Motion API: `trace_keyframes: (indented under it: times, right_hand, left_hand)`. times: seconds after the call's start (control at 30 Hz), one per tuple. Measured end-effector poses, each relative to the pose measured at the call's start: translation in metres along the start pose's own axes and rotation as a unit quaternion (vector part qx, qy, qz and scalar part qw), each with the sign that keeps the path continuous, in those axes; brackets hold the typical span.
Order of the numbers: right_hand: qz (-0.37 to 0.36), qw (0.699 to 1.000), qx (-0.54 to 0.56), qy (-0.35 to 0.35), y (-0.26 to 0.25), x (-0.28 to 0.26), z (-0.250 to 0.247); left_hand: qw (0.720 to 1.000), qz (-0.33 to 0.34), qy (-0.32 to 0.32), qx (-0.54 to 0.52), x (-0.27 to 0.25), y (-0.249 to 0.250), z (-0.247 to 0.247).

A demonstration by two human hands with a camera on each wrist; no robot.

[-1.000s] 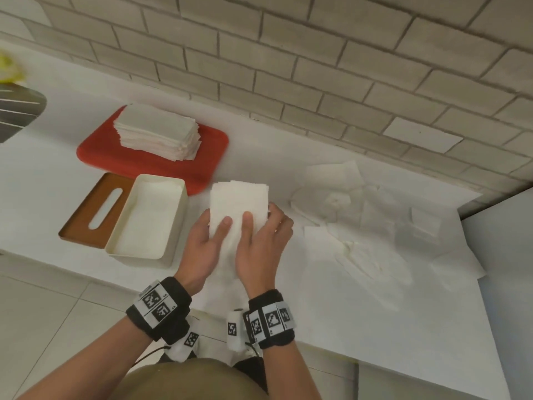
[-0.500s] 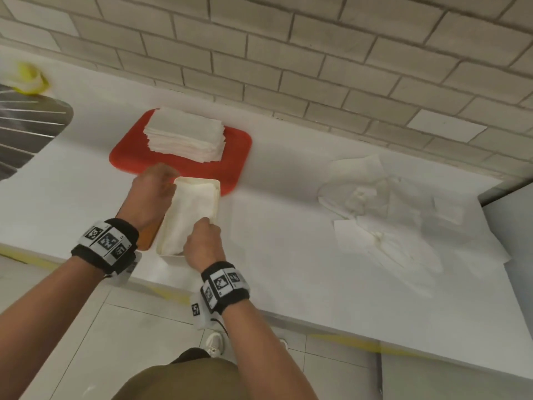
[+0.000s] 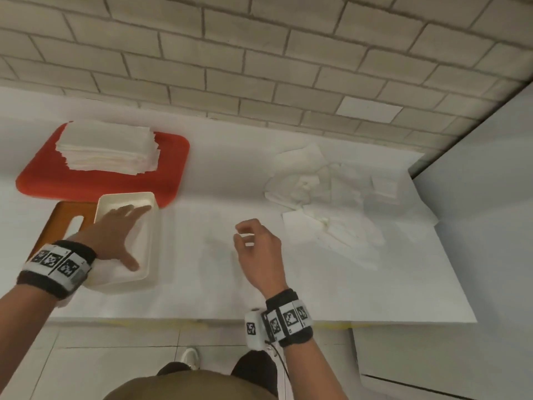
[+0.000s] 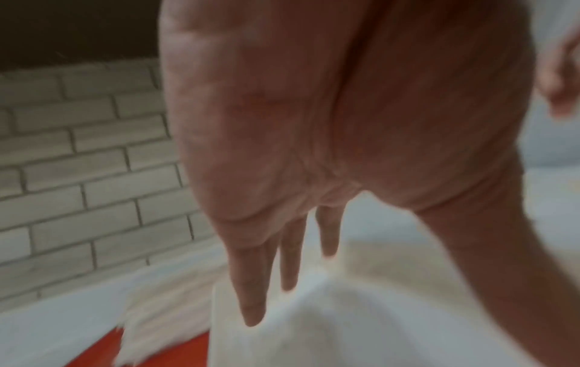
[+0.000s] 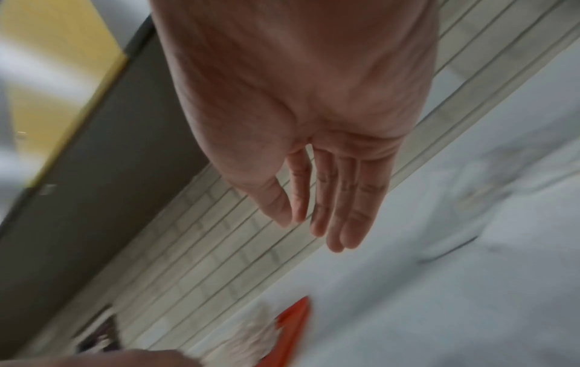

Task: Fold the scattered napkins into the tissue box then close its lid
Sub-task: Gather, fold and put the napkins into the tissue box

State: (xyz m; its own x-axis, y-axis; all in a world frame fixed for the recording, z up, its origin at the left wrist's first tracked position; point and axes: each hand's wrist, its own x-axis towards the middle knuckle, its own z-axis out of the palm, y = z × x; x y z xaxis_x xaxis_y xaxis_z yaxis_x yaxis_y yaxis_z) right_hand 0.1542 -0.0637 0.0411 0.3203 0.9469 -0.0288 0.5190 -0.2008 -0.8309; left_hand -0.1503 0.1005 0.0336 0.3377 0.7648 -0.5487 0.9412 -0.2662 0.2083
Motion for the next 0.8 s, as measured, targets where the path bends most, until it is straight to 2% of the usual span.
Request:
trace_keyframes:
  times: [0.1,0.2,0.27,0.33,0.43,0.57,0.7,0.8]
  right_hand:
    - [0.047,0.995,-0.031,0.077,0.070,0.024,-0.072]
    - [0.097,0.984,-0.086,0.123,0.143,0.059,-0.146]
    - [0.130,0.972,-0.125,0.148,0.186,0.089,-0.197]
    - [0.173,0.958,-0.141,0.179,0.226,0.125,-0.248]
    - [0.268,0.927,-0.127,0.231,0.279,0.186,-0.315]
    - [0.370,0.893,-0.136,0.218,0.331,0.250,-0.362]
    - [0.383,0.892,-0.163,0.176,0.354,0.288,-0.369]
    - [0.354,0.910,-0.167,0.139,0.362,0.302,-0.369]
  left_hand:
    - [0.989,-0.004,0.148,-0.018,-0.016,0.032,-0.030]
    - [0.943,0.077,0.318,-0.060,-0.027,0.100,-0.044]
    - [0.913,0.144,0.367,-0.106,-0.026,0.158,-0.044]
    - [0.903,0.182,0.358,-0.154,-0.016,0.215,-0.035]
    - [0.908,0.202,0.318,-0.184,0.015,0.284,-0.007]
    - [0.911,0.217,0.288,-0.201,0.047,0.354,0.037]
    - [0.918,0.206,0.264,-0.213,0.062,0.393,0.063]
    - [0.915,0.215,0.259,-0.221,0.068,0.413,0.064]
